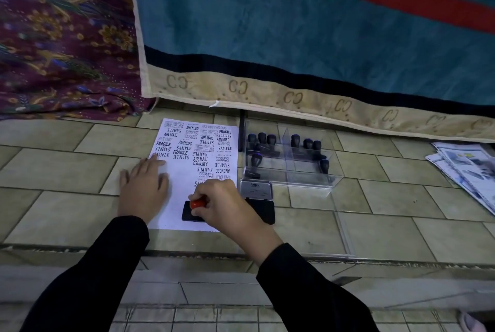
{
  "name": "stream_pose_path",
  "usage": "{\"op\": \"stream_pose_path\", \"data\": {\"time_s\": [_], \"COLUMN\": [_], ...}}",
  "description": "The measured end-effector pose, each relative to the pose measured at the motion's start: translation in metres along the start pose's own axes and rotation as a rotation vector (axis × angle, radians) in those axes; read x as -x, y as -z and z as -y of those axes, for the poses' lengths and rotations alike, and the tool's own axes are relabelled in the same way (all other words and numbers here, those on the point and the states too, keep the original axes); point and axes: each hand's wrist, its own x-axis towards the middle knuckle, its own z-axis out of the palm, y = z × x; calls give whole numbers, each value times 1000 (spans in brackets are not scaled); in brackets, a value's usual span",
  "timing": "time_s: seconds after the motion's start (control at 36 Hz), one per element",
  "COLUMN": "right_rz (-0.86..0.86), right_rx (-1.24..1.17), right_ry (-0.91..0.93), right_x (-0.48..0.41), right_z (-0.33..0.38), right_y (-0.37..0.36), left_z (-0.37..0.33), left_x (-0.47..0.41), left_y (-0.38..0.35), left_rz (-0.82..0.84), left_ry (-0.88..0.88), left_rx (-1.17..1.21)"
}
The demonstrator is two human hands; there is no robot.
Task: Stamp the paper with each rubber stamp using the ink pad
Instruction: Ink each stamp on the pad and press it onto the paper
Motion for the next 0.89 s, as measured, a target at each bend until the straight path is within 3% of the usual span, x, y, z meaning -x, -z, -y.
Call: {"op": "stream_pose_path", "data": {"time_s": [0.53,0.89], "right_rz": [-11,-37], "right_rx": [-72,-45], "right_ry": [-94,-53], "right_x": [-8,0], "right_z": [1,-2], "right_y": [3,-2], "left_z": [5,3], "left_x": [-2,-2], "left_y": [-4,-4], "left_rz": [-1,-11], "left_ry": [1,0], "left_rx": [-27,-26]}}
